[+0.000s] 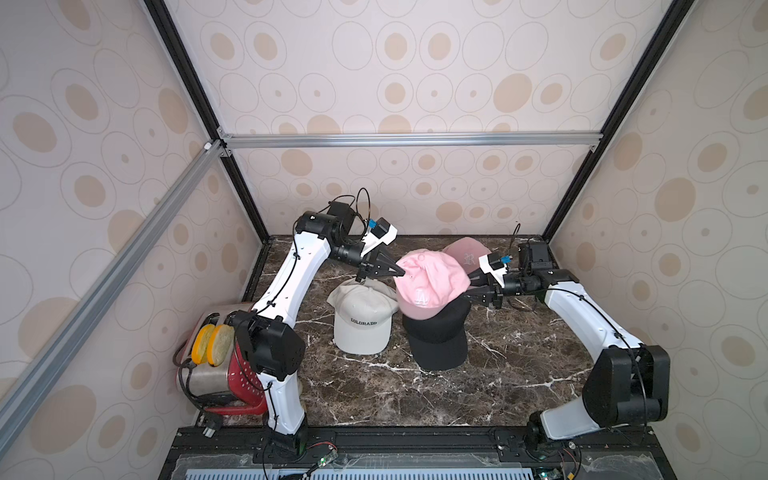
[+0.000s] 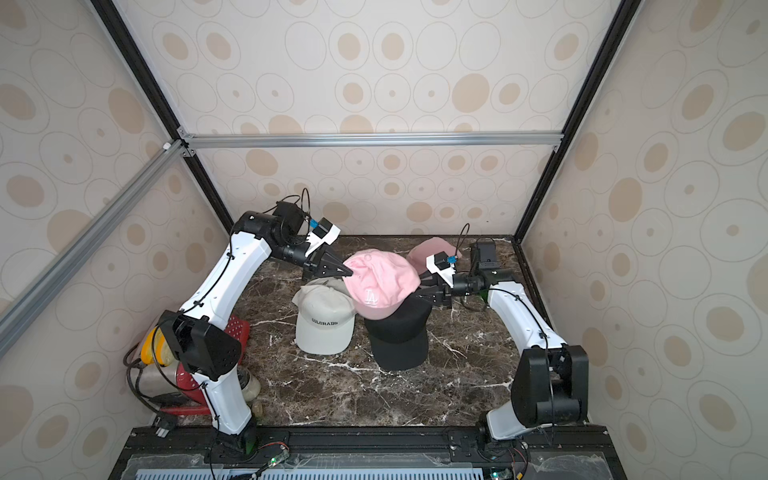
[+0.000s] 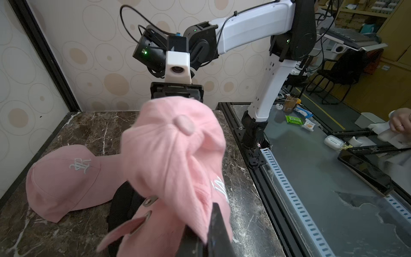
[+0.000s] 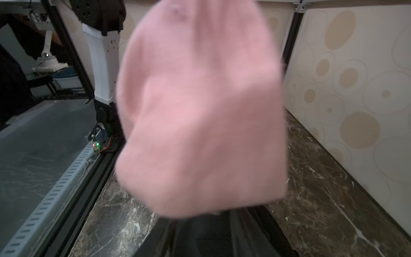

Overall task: Stack the baseball caps by color
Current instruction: Pick up the baseball cap from the center of the board.

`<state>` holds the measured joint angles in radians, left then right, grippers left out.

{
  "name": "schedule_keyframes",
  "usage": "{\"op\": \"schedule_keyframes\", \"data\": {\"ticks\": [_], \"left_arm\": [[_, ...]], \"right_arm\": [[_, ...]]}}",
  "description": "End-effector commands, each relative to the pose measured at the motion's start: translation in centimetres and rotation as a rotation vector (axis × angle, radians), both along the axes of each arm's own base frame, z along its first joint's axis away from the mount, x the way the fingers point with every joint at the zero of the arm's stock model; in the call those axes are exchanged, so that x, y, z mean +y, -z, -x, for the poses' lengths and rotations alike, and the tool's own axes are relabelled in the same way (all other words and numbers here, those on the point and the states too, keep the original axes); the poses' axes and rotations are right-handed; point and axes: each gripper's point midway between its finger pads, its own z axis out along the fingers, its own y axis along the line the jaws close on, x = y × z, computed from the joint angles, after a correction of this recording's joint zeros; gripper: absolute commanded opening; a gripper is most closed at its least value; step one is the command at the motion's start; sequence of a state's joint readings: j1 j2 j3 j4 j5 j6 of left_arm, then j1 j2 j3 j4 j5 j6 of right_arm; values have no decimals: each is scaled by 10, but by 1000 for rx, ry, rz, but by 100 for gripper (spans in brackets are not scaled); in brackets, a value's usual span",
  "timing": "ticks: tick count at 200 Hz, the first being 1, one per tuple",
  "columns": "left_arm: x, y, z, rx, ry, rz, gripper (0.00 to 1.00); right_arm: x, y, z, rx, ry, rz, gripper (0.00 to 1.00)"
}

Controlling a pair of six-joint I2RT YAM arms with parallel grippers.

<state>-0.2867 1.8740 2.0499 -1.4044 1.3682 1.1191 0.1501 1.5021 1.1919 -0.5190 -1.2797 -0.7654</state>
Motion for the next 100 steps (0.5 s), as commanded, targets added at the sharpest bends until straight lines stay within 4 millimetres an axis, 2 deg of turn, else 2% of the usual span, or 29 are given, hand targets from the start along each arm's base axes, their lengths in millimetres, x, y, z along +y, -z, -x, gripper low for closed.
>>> {"op": "schedule_keyframes", "data": {"ticks": [1,16,19,24,29,32,48,68,93,100], "left_arm": [[5,-16,7,7,-4,21,0],[6,-11,1,14,-32,-20,0],[6,-9,0,16,-38,-27,0],[6,-8,-3,15,-48,-38,0],[5,-6,-6,17,-60,-48,0],[5,-5,-7,22,-67,-52,0],[4,-2,-16,31,-95,-60,0],[1,-1,-27,53,-128,-56,0],[-5,0,-72,103,-302,-55,0],[-5,2,-76,101,-326,-56,0]], "right_arm": [[-15,13,-18,-33,140,122,64],[-27,7,-30,-88,256,147,72],[-29,3,-32,-100,277,142,78],[-31,-2,-33,-115,303,136,81],[-31,-8,-33,-132,313,125,96],[-31,-13,-32,-139,317,116,100],[-26,-39,-33,-123,354,44,100],[-10,-57,-35,-75,384,27,100],[4,-69,-34,-16,413,13,100],[4,-73,-36,-10,435,-3,100]]}}
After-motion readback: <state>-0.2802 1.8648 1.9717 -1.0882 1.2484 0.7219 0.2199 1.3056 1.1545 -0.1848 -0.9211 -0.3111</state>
